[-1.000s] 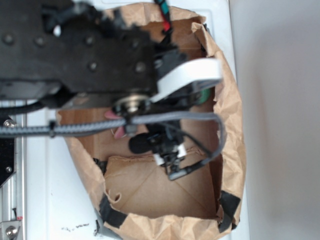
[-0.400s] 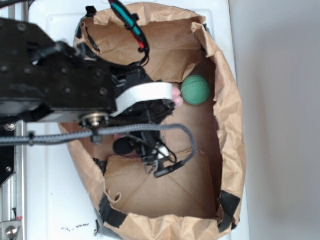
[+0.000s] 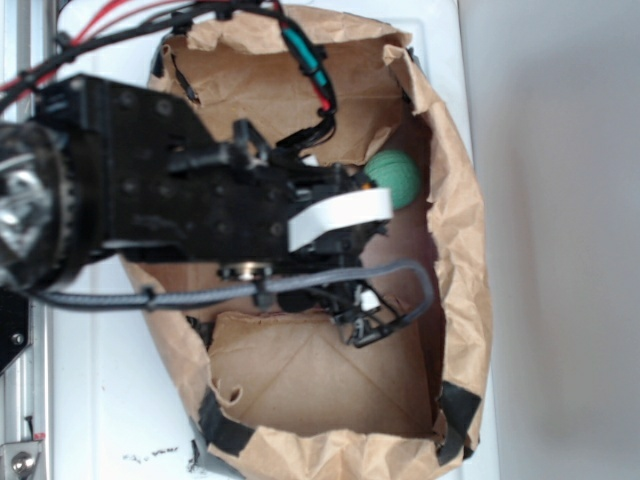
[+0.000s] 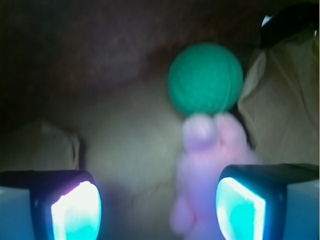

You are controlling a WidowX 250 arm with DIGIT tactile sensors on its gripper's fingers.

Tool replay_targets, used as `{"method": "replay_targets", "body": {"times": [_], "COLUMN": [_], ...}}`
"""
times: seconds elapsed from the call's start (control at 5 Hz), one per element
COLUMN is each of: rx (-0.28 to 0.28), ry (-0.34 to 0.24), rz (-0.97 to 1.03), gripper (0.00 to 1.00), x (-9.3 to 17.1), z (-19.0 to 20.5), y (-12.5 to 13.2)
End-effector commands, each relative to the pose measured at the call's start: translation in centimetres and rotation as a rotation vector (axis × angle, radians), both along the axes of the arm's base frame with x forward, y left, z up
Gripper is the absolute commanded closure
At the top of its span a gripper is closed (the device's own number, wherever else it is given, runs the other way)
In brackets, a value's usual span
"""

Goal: Grab the green ball.

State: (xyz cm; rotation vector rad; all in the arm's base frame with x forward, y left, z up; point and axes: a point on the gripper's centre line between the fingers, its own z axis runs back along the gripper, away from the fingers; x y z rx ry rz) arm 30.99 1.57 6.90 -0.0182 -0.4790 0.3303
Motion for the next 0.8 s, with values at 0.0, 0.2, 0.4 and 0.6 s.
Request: {"method": "replay_targets", "body": {"times": [0.0, 0.2, 0.4, 0.6], "rx": [0.004, 0.04, 0.082, 0.11], "ry": [-0.077, -0.133, -0.181, -0.206], "rz": [0.047, 0.101, 0.14, 0.168], "gripper": [0.0, 0.0, 0.0, 0.0], "x": [2.5, 3.1, 3.3, 3.8], "z": [2.0, 1.5, 1.3, 0.9], "y": [0.7, 0.8, 0.9, 1.2]}}
